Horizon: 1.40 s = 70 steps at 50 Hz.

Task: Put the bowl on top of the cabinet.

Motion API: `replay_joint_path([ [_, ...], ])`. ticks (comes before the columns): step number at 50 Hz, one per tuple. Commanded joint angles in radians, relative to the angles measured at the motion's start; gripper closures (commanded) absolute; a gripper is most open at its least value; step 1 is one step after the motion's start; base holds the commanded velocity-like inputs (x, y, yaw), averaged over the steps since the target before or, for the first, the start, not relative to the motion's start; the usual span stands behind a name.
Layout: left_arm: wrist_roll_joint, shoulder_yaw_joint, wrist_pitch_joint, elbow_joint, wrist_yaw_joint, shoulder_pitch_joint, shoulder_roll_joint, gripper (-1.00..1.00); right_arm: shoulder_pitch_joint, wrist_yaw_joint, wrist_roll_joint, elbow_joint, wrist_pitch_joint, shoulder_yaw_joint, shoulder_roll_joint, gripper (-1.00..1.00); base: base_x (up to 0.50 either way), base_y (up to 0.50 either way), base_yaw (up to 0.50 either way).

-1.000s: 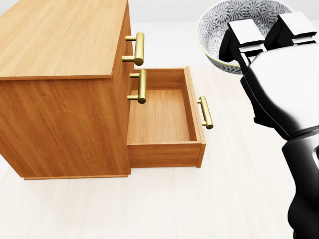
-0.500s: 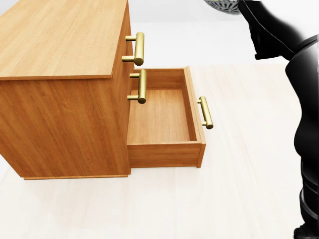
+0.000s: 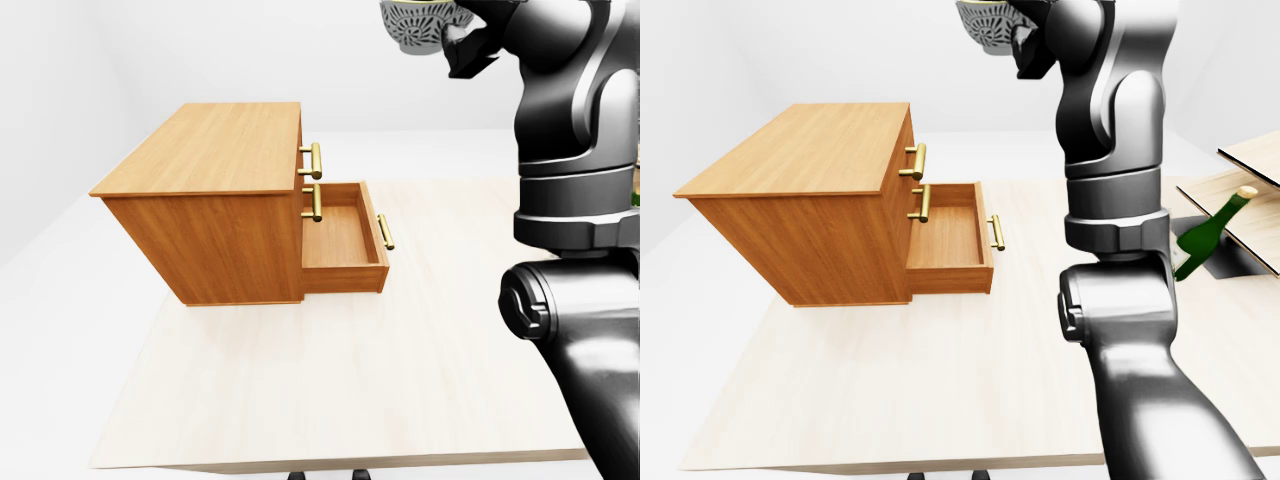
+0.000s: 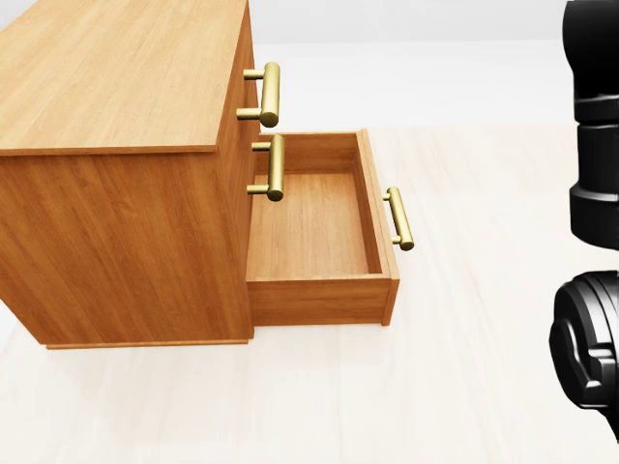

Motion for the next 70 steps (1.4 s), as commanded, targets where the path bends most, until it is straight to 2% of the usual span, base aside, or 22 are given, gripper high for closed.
replay_joint_path([
  [1,-0.002,0.002,0.000,0.005,0.000,-0.002,0.003,-1.00,-0.246,0.000,0.035,0.418,0.000,0.022,0.043,1.00,0.00,0.00,0.00],
  [12,-0.022,0.014,0.000,-0.002,0.000,0.005,0.007,-1.00,-0.402,0.000,0.074,0.697,-0.002,0.052,0.113,1.00,0.00,0.00,0.00],
  [18,-0.023,0.015,0.000,0.001,0.000,0.006,0.007,-1.00,-0.423,0.000,0.087,0.761,-0.032,0.061,0.144,1.00,0.00,0.00,0.00],
  [26,-0.021,0.013,0.000,0.000,0.000,0.007,0.005,-1.00,-0.429,0.000,0.116,0.782,-0.040,0.061,0.171,1.00,0.00,0.00,0.00],
  [28,-0.025,0.015,0.000,-0.005,0.000,0.007,0.006,-1.00,-0.447,0.000,0.116,0.818,-0.066,0.073,0.201,1.00,0.00,0.00,0.00],
  [31,-0.030,0.017,0.000,-0.011,0.000,0.008,0.007,-1.00,-0.466,0.000,0.112,0.839,-0.087,0.082,0.220,1.00,0.00,0.00,0.00],
  [49,-0.055,0.031,0.000,-0.019,0.000,0.013,0.015,-1.00,-0.479,0.000,0.075,0.826,-0.148,0.105,0.286,1.00,0.00,0.00,0.00],
  [56,-0.048,0.026,0.000,-0.018,0.000,0.014,0.011,-1.00,-0.478,0.000,0.098,0.800,-0.152,0.094,0.330,1.00,0.00,0.00,0.00],
  [65,-0.047,0.025,0.000,-0.014,0.000,0.012,0.012,-1.00,-0.478,0.000,0.116,0.809,-0.163,0.097,0.349,1.00,0.00,0.00,0.00],
  [70,-0.054,0.028,0.000,-0.021,0.000,0.015,0.012,-1.00,-0.478,0.000,0.155,0.799,-0.158,0.084,0.364,1.00,0.00,0.00,0.00],
])
